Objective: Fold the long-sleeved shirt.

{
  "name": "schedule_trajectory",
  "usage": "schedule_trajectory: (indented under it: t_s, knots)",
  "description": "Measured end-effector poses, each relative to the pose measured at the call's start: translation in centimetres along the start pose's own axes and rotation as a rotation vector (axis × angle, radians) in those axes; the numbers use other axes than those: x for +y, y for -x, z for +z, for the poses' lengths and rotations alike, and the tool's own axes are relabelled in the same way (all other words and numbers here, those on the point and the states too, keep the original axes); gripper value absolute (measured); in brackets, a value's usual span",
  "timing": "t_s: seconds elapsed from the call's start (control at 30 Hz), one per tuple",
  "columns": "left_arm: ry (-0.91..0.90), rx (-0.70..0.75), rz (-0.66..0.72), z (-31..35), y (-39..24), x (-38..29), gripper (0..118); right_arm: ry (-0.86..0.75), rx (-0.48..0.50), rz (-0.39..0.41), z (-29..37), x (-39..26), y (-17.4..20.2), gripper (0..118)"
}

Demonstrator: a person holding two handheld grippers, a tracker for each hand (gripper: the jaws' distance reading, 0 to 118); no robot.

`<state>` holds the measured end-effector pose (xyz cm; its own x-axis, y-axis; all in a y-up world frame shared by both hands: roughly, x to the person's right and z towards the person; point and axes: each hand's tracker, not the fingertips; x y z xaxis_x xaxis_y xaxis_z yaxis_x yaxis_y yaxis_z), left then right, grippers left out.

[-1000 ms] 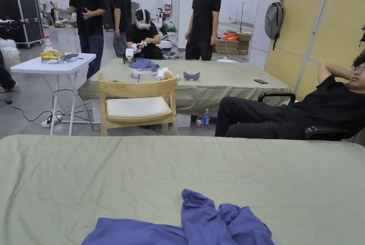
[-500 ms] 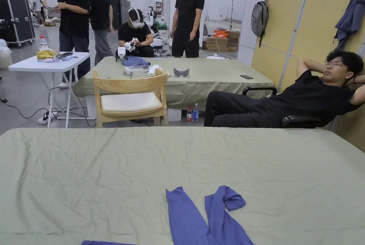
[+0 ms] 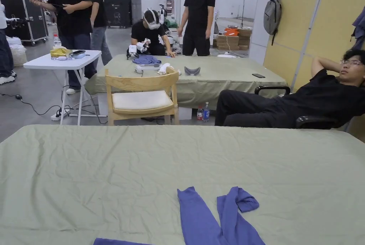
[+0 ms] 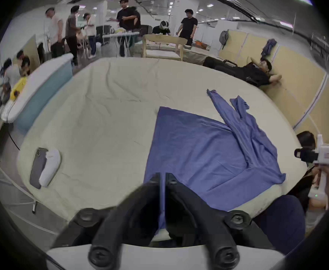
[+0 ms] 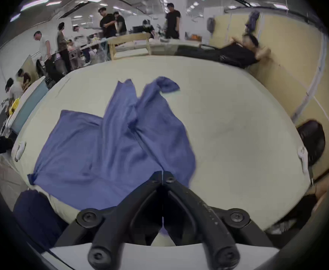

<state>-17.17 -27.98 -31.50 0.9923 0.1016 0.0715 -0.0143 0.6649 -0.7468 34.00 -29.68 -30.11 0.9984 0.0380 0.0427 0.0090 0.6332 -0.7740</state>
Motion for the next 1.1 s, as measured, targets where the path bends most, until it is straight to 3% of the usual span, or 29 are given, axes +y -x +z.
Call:
schedule_trajectory:
  t_s: [0.07, 0.13, 0.17, 0.2, 0.23, 0.3, 0.37, 0.5, 0.6, 0.63, 0.67, 0.73, 0.8, 1.1]
  knots:
    - [-0.013, -0.063, 0.034, 0.5, 0.1, 0.7, 1, -0.016, 0.101, 0.026, -2.3, 3.3, 2.2, 4]
    - [-0.022, -0.057, 0.057, 0.7, 0.2, 1.2, 1, -0.026, 0.132, 0.068, -5.0, 7.2, 4.5, 25]
    - [-0.025, -0.056, 0.054, 0.6, 0.1, 1.4, 1, -0.018, 0.128, 0.094, -6.7, 8.9, 5.1, 53]
    - [-0.032, -0.055, 0.049, 0.6, -0.1, 1.7, 1, -0.029, 0.116, 0.125, -8.9, 11.3, 6.4, 100]
    - [-0.042, -0.049, 0.039, 0.6, -0.3, 2.0, 1, -0.036, 0.108, 0.146, -11.0, 13.1, 7.4, 118]
    - [-0.06, -0.039, 0.013, 0.3, -0.5, 2.7, 1, -0.061, 0.109, 0.184, -16.1, 17.1, 10.1, 118]
    - [-0.072, -0.035, 0.013, 0.0, -0.7, 3.3, 1, 0.023, 0.134, 0.171, -21.4, 20.1, 12.0, 118]
    - [-0.061, -0.051, 0.028, -1.4, -0.4, 4.7, 1, 0.188, 0.087, 0.143, -29.7, 23.1, 13.4, 116]
    - [-0.059, -0.044, 0.034, -2.2, 0.1, 5.4, 1, 0.348, 0.05, 0.114, -32.9, 22.6, 13.9, 107]
    - [-0.06, -0.043, 0.034, -2.4, 0.2, 5.5, 1, 0.406, 0.055, 0.106, -33.5, 22.3, 14.0, 87]
    - [-0.062, -0.041, 0.032, -2.6, 0.2, 5.5, 1, 0.385, 0.049, 0.1, -33.4, 21.9, 14.0, 64]
    - [-0.059, -0.031, 0.007, -2.8, 0.0, 5.4, 1, 0.328, 0.055, 0.104, -31.8, 22.0, 13.9, 54]
    - [-0.058, -0.04, -0.004, -2.7, -0.3, 5.0, 1, 0.32, 0.105, 0.138, -30.0, 22.2, 14.0, 5]
    - [-0.079, -0.066, -0.057, 0.2, -2.0, 3.7, 1, 0.076, 0.257, 0.198, -11.0, 18.8, 9.0, 5]
